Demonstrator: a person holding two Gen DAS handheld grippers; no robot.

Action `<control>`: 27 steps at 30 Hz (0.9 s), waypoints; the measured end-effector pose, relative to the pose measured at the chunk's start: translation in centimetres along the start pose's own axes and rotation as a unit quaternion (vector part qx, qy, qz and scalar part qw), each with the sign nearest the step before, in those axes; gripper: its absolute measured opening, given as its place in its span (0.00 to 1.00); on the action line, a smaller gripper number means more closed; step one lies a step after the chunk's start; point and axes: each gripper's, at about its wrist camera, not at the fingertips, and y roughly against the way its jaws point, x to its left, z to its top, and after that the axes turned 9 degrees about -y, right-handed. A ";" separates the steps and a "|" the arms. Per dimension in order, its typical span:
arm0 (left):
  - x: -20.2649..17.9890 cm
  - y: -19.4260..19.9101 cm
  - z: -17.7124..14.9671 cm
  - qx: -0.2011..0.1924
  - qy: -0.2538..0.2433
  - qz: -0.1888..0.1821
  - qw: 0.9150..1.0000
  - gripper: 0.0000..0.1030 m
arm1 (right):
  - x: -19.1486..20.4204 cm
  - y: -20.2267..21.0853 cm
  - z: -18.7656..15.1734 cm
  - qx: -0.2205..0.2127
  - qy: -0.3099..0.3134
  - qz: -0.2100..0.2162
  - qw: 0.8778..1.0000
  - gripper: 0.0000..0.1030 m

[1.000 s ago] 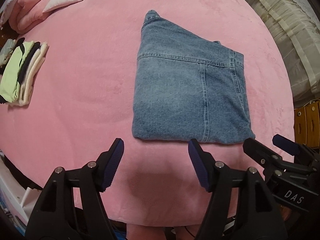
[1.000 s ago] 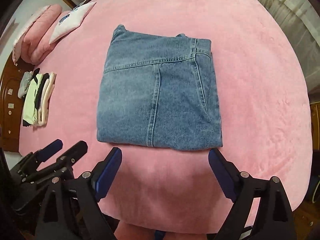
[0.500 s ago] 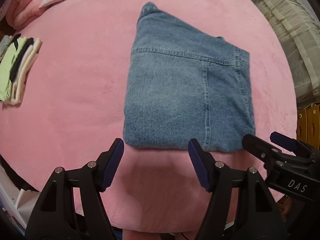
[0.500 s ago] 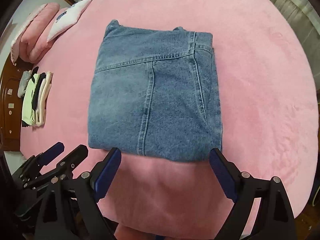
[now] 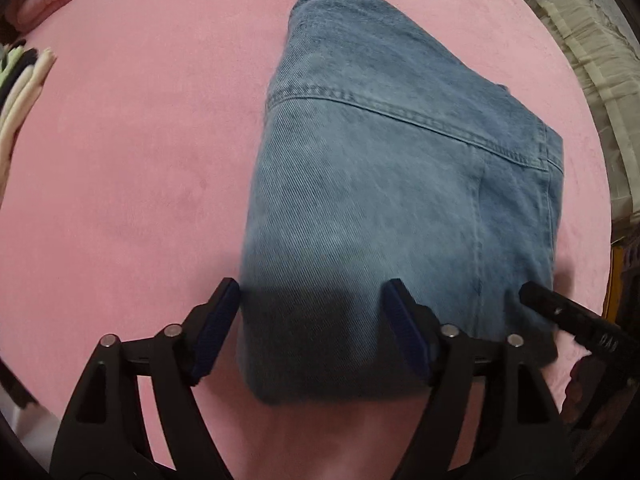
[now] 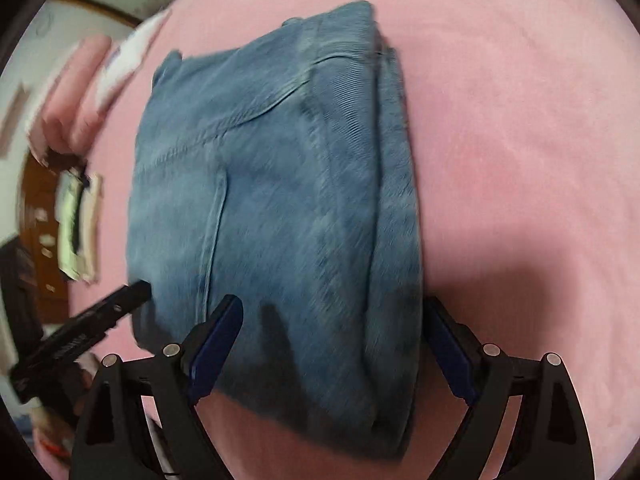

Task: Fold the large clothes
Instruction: 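Grasp the folded jacket edge with both tools and lift it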

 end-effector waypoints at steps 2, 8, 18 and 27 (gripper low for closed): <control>0.9 -0.9 0.8 -0.005 0.010 -0.019 1.000 0.72 | -1.3 -1.0 1.3 0.006 -0.011 0.047 0.999 0.88; 3.5 -3.0 2.9 -0.024 0.036 -0.086 0.995 0.75 | -2.9 -2.9 4.5 0.011 -0.030 0.168 0.985 0.79; 3.5 -4.0 4.5 -0.031 0.067 -0.075 0.995 0.64 | -3.3 -3.3 6.3 0.029 -0.044 0.182 0.982 0.29; 2.9 -0.9 3.2 -0.073 0.063 -0.075 0.993 0.38 | 2.3 1.2 3.3 -0.051 0.027 0.146 0.988 0.19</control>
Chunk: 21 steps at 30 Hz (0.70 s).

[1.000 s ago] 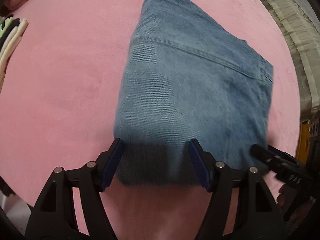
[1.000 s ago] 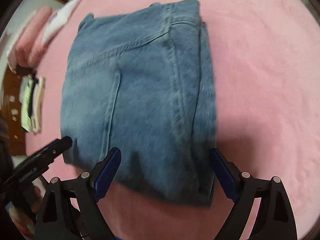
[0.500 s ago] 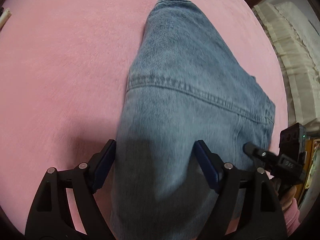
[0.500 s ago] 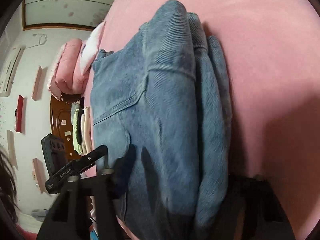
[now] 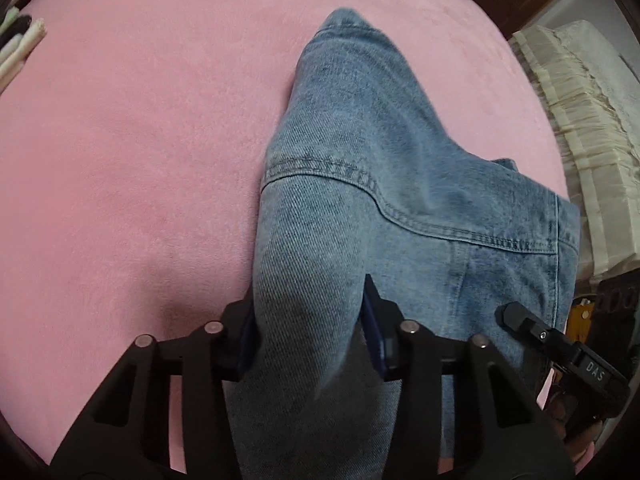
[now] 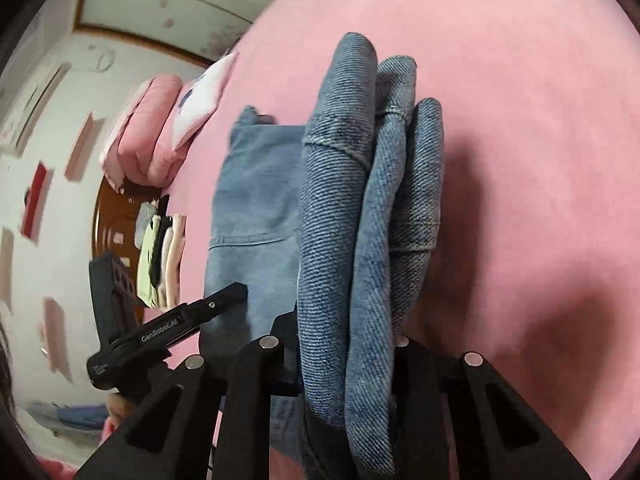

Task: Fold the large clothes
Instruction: 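Grasp the folded jacket edge with both tools and lift it, then carry the folded jacket with both tools onto the clothes stack by the headboard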

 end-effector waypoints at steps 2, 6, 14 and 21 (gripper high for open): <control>0.3 1.3 -0.5 -0.010 -0.002 -0.009 1.000 0.38 | 2.2 0.6 -0.7 -0.014 0.021 -0.013 1.000 0.18; 3.2 4.6 -2.1 -0.027 0.016 -0.031 0.999 0.38 | 6.8 1.8 -2.6 -0.028 0.062 -0.044 0.997 0.18; 13.3 14.4 -2.6 -0.044 0.024 -0.014 0.999 0.38 | 18.4 -1.3 -8.1 -0.022 0.088 -0.041 0.995 0.18; 28.1 24.9 1.1 -0.090 0.011 0.071 0.993 0.38 | 32.3 -10.4 -13.2 -0.015 0.109 0.027 0.994 0.18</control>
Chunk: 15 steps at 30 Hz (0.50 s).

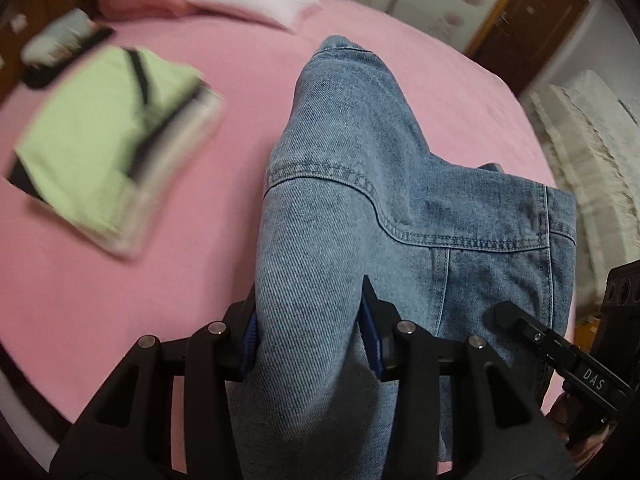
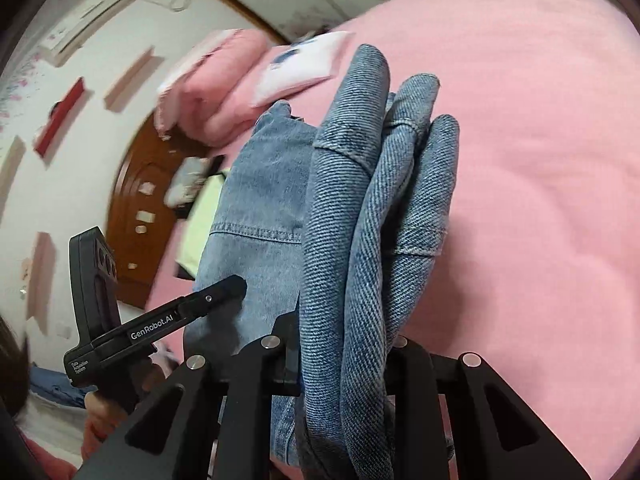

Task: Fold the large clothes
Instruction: 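Carry the folded jacket with both tools onto the clothes stack by the headboard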

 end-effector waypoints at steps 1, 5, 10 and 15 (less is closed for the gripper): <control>2.3 0.9 1.2 -0.006 0.000 0.013 1.000 0.38 | 1.8 -1.6 0.0 0.005 0.003 0.012 1.000 0.18; 11.4 3.7 5.1 -0.034 0.006 0.066 0.997 0.38 | 10.2 -8.7 1.3 0.022 0.038 0.057 0.997 0.18; 21.9 7.1 10.6 -0.070 0.002 0.127 0.989 0.38 | 20.5 -16.3 1.8 0.022 0.092 0.102 0.990 0.18; 30.7 6.7 14.3 -0.089 -0.059 0.190 0.976 0.38 | 26.6 -24.4 1.7 0.003 0.070 0.153 0.986 0.18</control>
